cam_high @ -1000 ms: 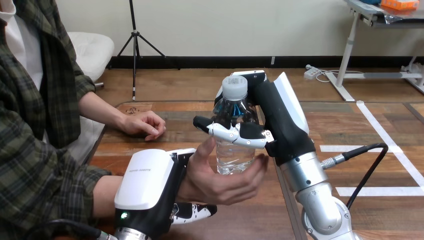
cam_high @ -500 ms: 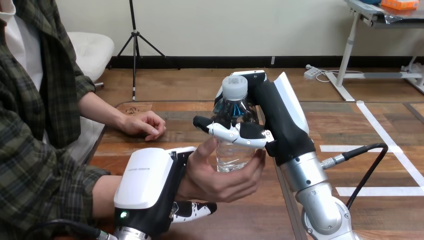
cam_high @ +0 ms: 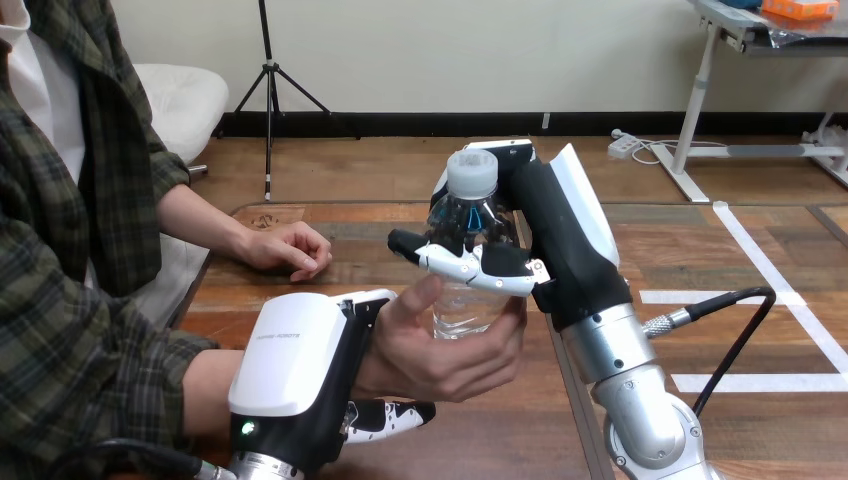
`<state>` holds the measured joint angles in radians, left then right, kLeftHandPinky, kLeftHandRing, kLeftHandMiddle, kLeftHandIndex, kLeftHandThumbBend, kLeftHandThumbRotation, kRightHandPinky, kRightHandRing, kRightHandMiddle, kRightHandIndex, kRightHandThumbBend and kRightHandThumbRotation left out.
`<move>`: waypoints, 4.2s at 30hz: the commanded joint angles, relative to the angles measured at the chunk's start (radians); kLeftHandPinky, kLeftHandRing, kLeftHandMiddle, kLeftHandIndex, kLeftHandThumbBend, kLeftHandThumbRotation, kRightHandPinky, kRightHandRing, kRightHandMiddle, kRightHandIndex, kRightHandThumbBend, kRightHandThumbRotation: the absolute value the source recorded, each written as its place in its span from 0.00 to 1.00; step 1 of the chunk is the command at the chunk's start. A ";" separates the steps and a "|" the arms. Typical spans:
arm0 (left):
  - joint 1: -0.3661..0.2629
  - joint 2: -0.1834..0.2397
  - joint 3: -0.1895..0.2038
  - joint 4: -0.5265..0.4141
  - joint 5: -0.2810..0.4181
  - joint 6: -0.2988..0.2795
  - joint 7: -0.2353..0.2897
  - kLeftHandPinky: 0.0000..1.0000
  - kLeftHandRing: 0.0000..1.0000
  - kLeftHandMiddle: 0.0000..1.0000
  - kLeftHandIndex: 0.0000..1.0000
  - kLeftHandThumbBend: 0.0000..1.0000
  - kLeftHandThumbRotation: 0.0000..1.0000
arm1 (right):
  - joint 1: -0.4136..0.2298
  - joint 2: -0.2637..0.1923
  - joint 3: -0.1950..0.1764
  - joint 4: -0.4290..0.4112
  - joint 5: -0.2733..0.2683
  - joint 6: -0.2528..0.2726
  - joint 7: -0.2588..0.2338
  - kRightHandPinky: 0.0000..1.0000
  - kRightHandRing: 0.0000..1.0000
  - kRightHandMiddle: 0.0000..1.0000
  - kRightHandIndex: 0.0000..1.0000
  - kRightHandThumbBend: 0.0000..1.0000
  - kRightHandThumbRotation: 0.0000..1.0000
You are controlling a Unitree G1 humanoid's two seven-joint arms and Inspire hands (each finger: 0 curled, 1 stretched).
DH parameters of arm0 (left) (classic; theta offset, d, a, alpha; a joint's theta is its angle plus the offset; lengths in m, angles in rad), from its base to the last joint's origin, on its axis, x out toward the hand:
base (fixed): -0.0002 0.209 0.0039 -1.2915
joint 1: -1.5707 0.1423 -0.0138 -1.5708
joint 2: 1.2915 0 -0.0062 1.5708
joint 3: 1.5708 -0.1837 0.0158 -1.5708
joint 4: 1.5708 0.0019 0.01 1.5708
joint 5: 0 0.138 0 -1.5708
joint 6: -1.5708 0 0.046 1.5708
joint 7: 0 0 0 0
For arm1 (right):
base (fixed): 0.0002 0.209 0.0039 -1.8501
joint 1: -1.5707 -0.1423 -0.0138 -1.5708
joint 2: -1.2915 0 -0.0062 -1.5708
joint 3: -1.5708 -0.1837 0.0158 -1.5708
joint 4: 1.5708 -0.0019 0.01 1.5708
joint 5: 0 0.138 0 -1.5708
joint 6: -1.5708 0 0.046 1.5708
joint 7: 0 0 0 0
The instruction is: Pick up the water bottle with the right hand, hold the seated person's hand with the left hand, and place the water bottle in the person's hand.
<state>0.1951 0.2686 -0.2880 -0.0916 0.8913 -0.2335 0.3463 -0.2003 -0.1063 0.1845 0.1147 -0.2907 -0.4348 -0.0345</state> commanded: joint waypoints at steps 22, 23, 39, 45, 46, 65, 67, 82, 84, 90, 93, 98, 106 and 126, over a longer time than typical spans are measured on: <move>-0.057 -0.007 -0.024 -0.001 -0.023 -0.028 0.026 0.41 0.44 0.48 0.46 0.86 0.00 | -0.040 0.001 -0.020 -0.073 0.027 -0.018 0.002 0.00 0.00 0.00 0.00 0.24 0.00; -0.057 -0.006 -0.024 0.001 -0.024 -0.029 0.029 0.41 0.44 0.47 0.46 0.86 0.00 | -0.039 0.002 -0.020 -0.073 0.029 -0.017 0.004 0.00 0.00 0.00 0.00 0.24 0.00; -0.060 0.001 -0.020 0.006 -0.025 -0.034 0.045 0.40 0.42 0.45 0.44 0.85 0.00 | -0.022 0.004 -0.013 -0.098 0.038 -0.017 0.013 0.00 0.00 0.00 0.00 0.24 0.00; -0.059 0.001 -0.019 0.003 -0.027 -0.031 0.042 0.40 0.42 0.45 0.44 0.84 0.00 | -0.014 0.005 -0.012 -0.114 0.037 -0.015 0.018 0.00 0.00 0.00 0.00 0.24 0.00; -0.059 0.001 -0.019 0.003 -0.028 -0.031 0.042 0.40 0.42 0.45 0.44 0.84 0.00 | -0.013 0.005 -0.012 -0.117 0.038 -0.017 0.019 0.00 0.00 0.00 0.00 0.23 0.00; -0.060 0.001 -0.017 0.006 -0.026 -0.028 0.047 0.40 0.42 0.46 0.44 0.84 0.00 | 0.005 0.001 -0.012 -0.141 0.045 -0.018 0.033 0.00 0.00 0.00 0.00 0.21 0.00; -0.061 0.003 -0.017 0.009 -0.027 -0.033 0.050 0.40 0.42 0.46 0.44 0.84 0.00 | 0.007 0.002 -0.012 -0.142 0.046 -0.019 0.034 0.00 0.00 0.00 0.00 0.21 0.00; -0.060 0.005 -0.012 0.010 -0.036 -0.037 0.048 0.40 0.42 0.46 0.44 0.85 0.00 | 0.013 0.001 -0.011 -0.149 0.041 -0.015 0.036 0.00 0.00 0.00 0.00 0.20 0.00; -0.060 0.005 -0.011 0.010 -0.038 -0.037 0.046 0.40 0.42 0.46 0.44 0.85 0.00 | 0.013 0.002 -0.011 -0.151 0.043 -0.012 0.038 0.00 0.00 0.00 0.00 0.20 0.00; -0.060 0.007 -0.010 0.010 -0.039 -0.036 0.044 0.40 0.42 0.46 0.44 0.84 0.00 | 0.012 0.002 -0.011 -0.149 0.042 -0.015 0.038 0.00 0.00 0.00 0.00 0.20 0.00; -0.060 0.008 -0.010 0.010 -0.036 -0.036 0.045 0.40 0.42 0.46 0.45 0.84 0.00 | 0.012 0.003 -0.011 -0.149 0.044 -0.013 0.040 0.00 0.00 0.00 0.00 0.20 0.00; -0.060 0.009 -0.009 0.009 -0.040 -0.034 0.039 0.40 0.43 0.47 0.45 0.84 0.00 | 0.014 0.006 -0.010 -0.152 0.046 -0.005 0.042 0.00 0.00 0.00 0.00 0.20 0.00; -0.060 0.012 -0.007 0.012 -0.043 -0.039 0.042 0.41 0.43 0.47 0.45 0.84 0.00 | 0.014 0.009 -0.011 -0.154 0.045 -0.003 0.040 0.00 0.00 0.00 0.00 0.20 0.00; -0.061 0.015 -0.005 0.010 -0.025 -0.031 0.053 0.42 0.45 0.49 0.47 0.85 0.00 | -0.001 0.003 -0.018 -0.114 0.108 -0.049 0.077 0.11 0.23 0.28 0.21 0.52 0.00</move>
<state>0.1748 0.2800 -0.2963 -0.0892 0.8646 -0.2633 0.3954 -0.1587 -0.1038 0.1918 0.0323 -0.2274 -0.4406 0.0330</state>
